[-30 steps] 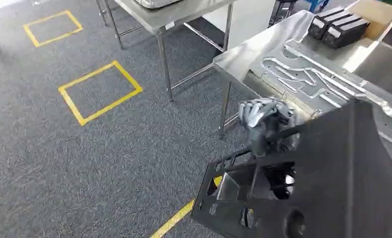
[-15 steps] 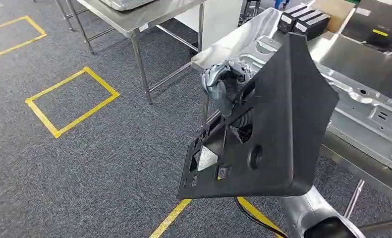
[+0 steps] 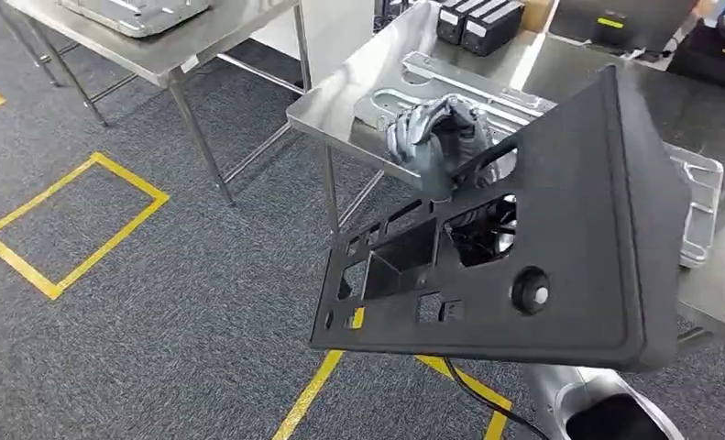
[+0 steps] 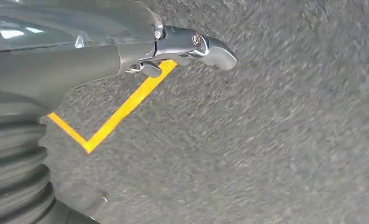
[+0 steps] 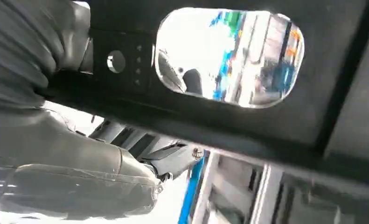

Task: Take the parts from the cabinet and place them on the table.

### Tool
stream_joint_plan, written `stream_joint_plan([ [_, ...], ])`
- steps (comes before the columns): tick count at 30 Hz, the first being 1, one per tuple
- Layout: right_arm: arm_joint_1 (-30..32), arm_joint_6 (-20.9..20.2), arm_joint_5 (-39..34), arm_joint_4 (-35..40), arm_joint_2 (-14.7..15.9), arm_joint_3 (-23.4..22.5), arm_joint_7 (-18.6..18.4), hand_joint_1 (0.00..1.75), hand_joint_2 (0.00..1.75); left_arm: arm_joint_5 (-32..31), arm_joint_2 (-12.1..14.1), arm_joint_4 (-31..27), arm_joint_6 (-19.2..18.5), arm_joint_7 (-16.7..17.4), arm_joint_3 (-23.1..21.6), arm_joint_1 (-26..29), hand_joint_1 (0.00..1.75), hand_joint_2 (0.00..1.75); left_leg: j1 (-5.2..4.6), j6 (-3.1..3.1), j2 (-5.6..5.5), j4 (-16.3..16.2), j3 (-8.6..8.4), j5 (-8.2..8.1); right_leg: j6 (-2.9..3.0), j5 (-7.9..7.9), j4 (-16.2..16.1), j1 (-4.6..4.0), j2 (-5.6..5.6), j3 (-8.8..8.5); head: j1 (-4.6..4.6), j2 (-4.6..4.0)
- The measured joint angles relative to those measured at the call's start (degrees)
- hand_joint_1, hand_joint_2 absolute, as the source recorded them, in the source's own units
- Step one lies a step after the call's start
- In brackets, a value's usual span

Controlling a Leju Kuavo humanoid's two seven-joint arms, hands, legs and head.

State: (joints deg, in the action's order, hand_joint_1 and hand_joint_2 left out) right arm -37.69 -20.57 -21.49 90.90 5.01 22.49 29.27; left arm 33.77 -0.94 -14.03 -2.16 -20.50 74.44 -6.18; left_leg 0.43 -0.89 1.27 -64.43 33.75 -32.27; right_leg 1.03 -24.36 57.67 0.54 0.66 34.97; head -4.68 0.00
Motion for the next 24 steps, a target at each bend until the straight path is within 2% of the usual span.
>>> stream_joint_plan([
  [2,0.56,-0.04,-0.04,-0.02,0.18,-0.55,-0.02,1.75,1.75,0.0,0.0,0.0,0.0,0.0,0.0,0.38,0.0,1.75,0.21,-0.48,-0.71,-9.47,4.52,-3.92,0.05,-0.01,0.05,0.02,-1.58,0.1,0.0,0.0],
  [3,0.82,-0.2,-0.06,-0.02,0.35,-0.76,-0.04,1.75,1.75,0.02,0.0,0.0,0.0,0.0,0.0,0.45,0.0,1.75,0.28,-0.58,-0.72,-11.78,5.79,-4.05,0.03,0.0,0.08,0.03,-2.34,0.1,0.0,0.0],
  [4,0.94,-0.2,-0.09,-0.04,0.57,-1.07,-0.04,1.75,1.75,0.02,-0.06,0.0,-0.07,0.02,0.02,0.45,0.0,1.75,0.37,-0.67,-0.72,-10.97,5.63,-2.62,-0.03,0.03,0.19,0.11,-3.1,0.09,0.0,0.0],
  [5,0.94,-0.33,-0.09,-0.04,0.77,-1.38,-0.04,1.75,1.75,0.02,-0.09,0.0,-0.22,0.02,0.02,0.4,0.0,1.75,0.49,-0.69,-0.75,-7.51,4.18,-0.13,-0.15,0.0,0.37,0.19,-3.87,0.09,0.0,0.0],
  [6,0.94,-0.46,-0.09,-0.04,0.9,-1.79,-0.02,1.75,1.75,0.02,-0.09,0.0,-0.37,0.04,0.02,0.33,0.0,1.75,0.7,-0.73,-1.07,-2.31,1.89,2.84,-0.42,-0.1,0.62,0.28,-4.61,0.08,0.0,0.0],
  [7,0.95,-0.53,-0.09,-0.04,0.98,-2.16,0.04,1.75,1.75,0.02,-0.09,0.0,-0.42,0.04,0.04,0.26,0.0,1.75,0.96,-0.8,-2.19,2.15,-0.11,5.05,-0.67,-0.25,0.92,0.35,-5.13,0.14,0.0,0.0],
  [8,0.98,-0.7,-0.09,-0.04,1.05,-2.53,0.13,1.75,1.75,0.02,-0.09,0.0,-0.42,0.15,0.09,0.24,0.0,1.75,1.14,-0.7,-4.73,4.58,-1.27,4.43,-1.14,-0.33,1.21,0.2,-5.67,0.43,0.0,0.0],
  [9,1.07,-1.09,0.07,-0.04,1.09,-2.8,0.13,1.75,1.75,0.0,-0.11,0.0,-0.37,0.28,0.13,0.22,0.0,1.75,0.99,-0.22,-4.58,5.17,-1.29,4.56,-1.63,-0.21,1.53,0.18,-6.42,0.85,0.02,0.0],
  [10,1.3,-1.44,0.11,-0.04,1.11,-3.19,0.18,1.75,1.75,0.0,-0.09,0.0,-0.35,0.35,0.15,0.08,0.0,1.75,0.81,-0.02,-4.01,5.1,-1.3,4.62,-2.06,0.07,1.31,0.23,-6.84,1.04,0.0,0.0],
  [12,1.8,-1.55,0.28,-0.04,1.27,-3.93,0.26,1.75,1.75,0.04,-0.13,0.0,-0.22,0.42,0.2,-0.18,0.0,1.75,0.53,0.91,-3.27,5.3,-1.34,4.88,-2.97,0.46,0.74,0.47,-7.7,1.09,0.0,0.0],
  [13,1.89,-1.55,0.35,-0.04,1.44,-4.2,0.28,1.75,1.75,0.0,-0.39,0.02,-0.22,0.44,0.2,-0.3,0.0,1.75,0.92,1.49,-2.68,5.73,-1.33,5.28,-3.11,0.37,0.93,0.45,-7.25,1.26,0.0,0.0],
  [14,1.82,-1.53,0.35,-0.02,1.61,-4.52,0.37,1.75,1.75,0.02,-0.37,0.02,-0.22,0.46,0.2,-0.37,0.0,1.75,0.88,1.78,-2.15,5.87,-1.39,5.45,-3.26,-0.87,2.28,0.29,-4.42,1.74,0.02,0.0],
  [15,1.77,-1.57,0.41,-0.04,1.71,-4.72,0.46,1.75,1.75,0.0,-0.37,0.02,-0.22,0.46,0.22,-0.29,0.0,1.75,0.81,2.14,-1.69,5.89,-1.34,5.45,-3.38,-2.86,5.23,0.19,-2.65,2.99,0.0,0.0],
  [16,1.8,-1.59,0.44,-0.04,1.68,-4.83,0.55,1.75,1.75,0.02,-0.39,0.02,-0.2,0.48,0.26,-0.13,0.0,1.75,0.61,2.28,-1.07,5.88,-1.31,5.42,-3.46,-5.33,9.98,0.22,-1.69,5.13,0.02,0.0],
  [17,1.98,-1.84,0.53,-0.09,1.68,-4.83,0.61,1.75,1.75,0.02,-0.37,0.02,-0.18,0.52,0.35,-0.02,0.0,1.75,0.41,2.38,-0.39,5.87,-1.28,5.37,-3.51,-7.28,14.93,0.23,-1.19,7.37,0.02,0.0],
  [18,2.18,-1.92,0.55,-0.18,1.68,-4.85,0.63,1.75,1.75,0.0,-0.35,0.02,-0.15,0.52,0.46,0.0,0.0,1.75,0.3,2.44,0.26,5.84,-1.26,5.33,-3.48,-7.87,17.81,0.23,-1.03,8.68,0.0,0.0],
  [19,2.35,-2.05,0.55,-0.26,1.77,-4.96,0.63,1.75,1.75,0.0,-0.33,0.02,-0.13,0.52,0.53,-0.02,0.0,1.75,0.2,2.48,0.82,5.84,-1.31,5.29,-3.37,-7.22,17.82,0.23,-0.94,8.67,0.02,0.0],
  [20,2.38,-2.16,0.55,-0.28,1.86,-5.09,0.63,1.75,1.75,0.02,-0.33,0.02,-0.13,0.55,0.55,-0.07,0.0,1.75,0.11,2.52,1.39,5.84,-1.37,5.22,-3.18,-5.51,15.51,0.21,-0.87,7.51,0.02,0.0],
  [21,2.34,-2.32,0.53,-0.28,1.95,-5.26,0.7,1.75,1.75,0.02,-0.33,0.02,-0.13,0.55,0.55,-0.15,0.0,1.75,-0.01,2.51,1.87,5.84,-1.5,5.12,-2.9,-3.24,11.3,0.15,-0.59,5.27,0.02,0.0],
  [22,2.29,-2.38,0.48,-0.26,2.03,-5.44,0.77,1.75,1.75,0.02,-0.33,0.02,-0.22,0.55,0.55,-0.21,0.0,1.75,-0.11,2.42,2.42,5.84,-1.73,4.97,-2.45,-0.89,5.83,-0.04,0.49,2.32,0.0,0.0],
  [23,2.25,-2.43,0.37,-0.28,2.23,-5.62,0.83,1.75,1.75,0.0,-0.33,0.02,-0.37,0.57,0.55,-0.23,0.0,1.75,-0.21,2.24,2.79,5.85,-1.9,4.83,-1.84,-0.71,1.83,-0.59,3.41,0.42,0.02,0.0],
  [24,2.23,-2.49,0.24,-0.28,2.32,-5.81,0.94,1.75,1.75,0.0,-0.33,0.02,-0.61,0.57,0.55,-0.23,0.0,1.75,-0.73,1.9,3.28,5.59,-1.78,4.63,-1.4,-0.87,1.11,-1.31,4.28,0.19,0.0,0.0],
])
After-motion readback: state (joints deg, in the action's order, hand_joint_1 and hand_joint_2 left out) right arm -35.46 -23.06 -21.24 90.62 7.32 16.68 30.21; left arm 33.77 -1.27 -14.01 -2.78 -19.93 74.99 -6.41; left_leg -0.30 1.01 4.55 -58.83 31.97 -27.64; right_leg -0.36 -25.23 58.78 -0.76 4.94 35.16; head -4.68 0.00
